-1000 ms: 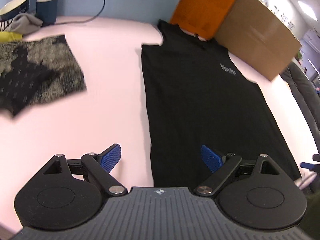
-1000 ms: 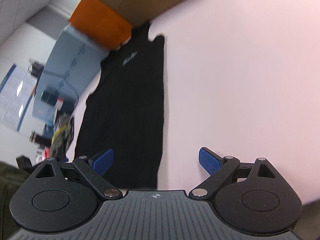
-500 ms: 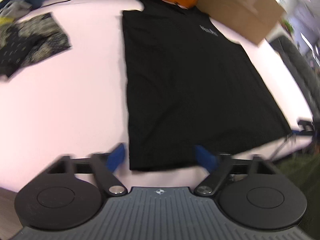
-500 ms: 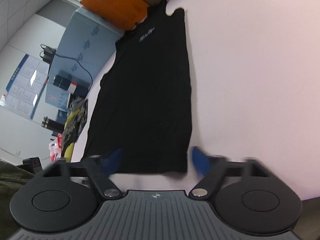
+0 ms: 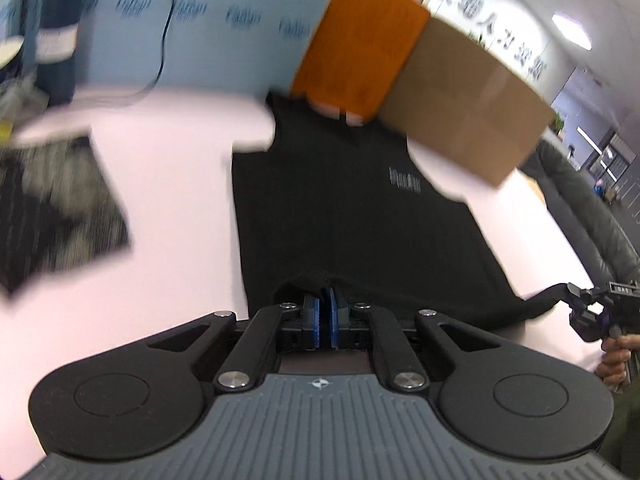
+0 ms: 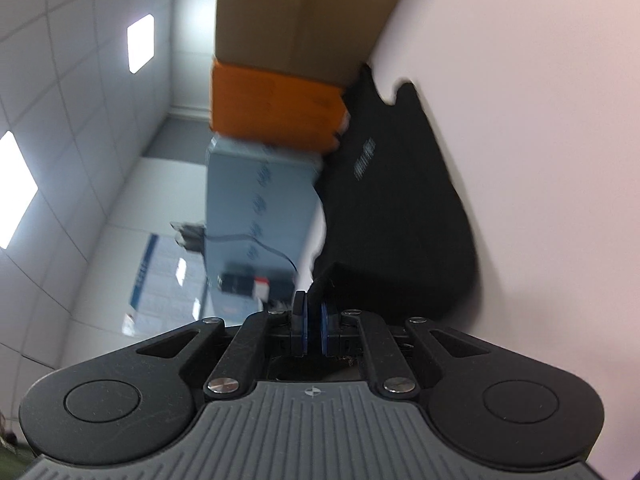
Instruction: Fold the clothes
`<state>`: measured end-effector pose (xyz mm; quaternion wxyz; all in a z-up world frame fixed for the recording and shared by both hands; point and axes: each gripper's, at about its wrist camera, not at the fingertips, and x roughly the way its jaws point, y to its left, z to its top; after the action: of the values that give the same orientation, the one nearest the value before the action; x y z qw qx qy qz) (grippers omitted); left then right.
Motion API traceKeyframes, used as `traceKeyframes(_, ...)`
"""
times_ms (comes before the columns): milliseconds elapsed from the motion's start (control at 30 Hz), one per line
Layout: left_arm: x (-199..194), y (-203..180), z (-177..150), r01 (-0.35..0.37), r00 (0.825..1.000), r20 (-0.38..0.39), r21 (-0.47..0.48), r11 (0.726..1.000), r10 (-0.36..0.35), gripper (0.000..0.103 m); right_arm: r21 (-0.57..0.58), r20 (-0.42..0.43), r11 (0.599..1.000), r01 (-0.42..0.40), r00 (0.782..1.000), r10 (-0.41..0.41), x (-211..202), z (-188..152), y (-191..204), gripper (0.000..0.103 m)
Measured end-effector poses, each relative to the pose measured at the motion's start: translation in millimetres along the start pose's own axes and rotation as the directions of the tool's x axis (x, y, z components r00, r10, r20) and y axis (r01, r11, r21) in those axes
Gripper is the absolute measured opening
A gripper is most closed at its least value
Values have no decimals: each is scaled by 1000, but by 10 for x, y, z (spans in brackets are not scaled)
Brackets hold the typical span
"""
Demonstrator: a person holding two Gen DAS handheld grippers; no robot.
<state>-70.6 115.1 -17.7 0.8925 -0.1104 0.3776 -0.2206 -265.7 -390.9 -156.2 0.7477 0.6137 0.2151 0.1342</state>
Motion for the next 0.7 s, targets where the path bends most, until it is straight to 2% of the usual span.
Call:
traceKeyframes(133,486,5,573,-5,999,35,89,996,2,4,-45,41,999,-14,999,16,394,598,19,6)
traceKeyframes(233,977,193,956,-57,998,42,101,993,53,5,-76,93,996,40,995,-33,713,1007,-56,6)
traceKeyframes(267,1135,241,1040,-87,996,30,98,991,85,8,-89,109,993,72,992,-62,814,1120,-77,10)
traceKeyframes(300,1290,270,1104,-129,992,4,94,987,129,11,-85,118,988,125,986,-115,898,1211,-98,20)
traceKeyframes(367,1494,337,1169,-219,974,-40,68,973,222,43,-43,141,972,231,965,-223,981,1353,-123,39)
traceKeyframes(433,1515,405,1162,-268,962,-36,33,963,269,54,-48,177,967,252,955,-240,943,1420,-66,39)
traceKeyframes(467,1466,436,1140,-271,962,-20,12,963,271,58,-56,187,967,249,954,-235,915,1449,-32,46)
traceKeyframes(500,1416,467,1120,-274,962,-9,-3,962,274,68,-65,185,967,248,955,-232,889,1478,1,59)
traceKeyframes(533,1365,497,1102,-279,960,-4,-9,960,279,77,-74,179,964,256,954,-240,869,1507,37,65)
traceKeyframes(567,1325,531,1093,-284,959,-2,-9,959,284,78,-84,168,961,265,954,-248,855,1541,79,67)
traceKeyframes(700,1210,577,1222,-319,948,8,52,946,319,78,-145,134,955,258,962,-240,840,1697,371,67)
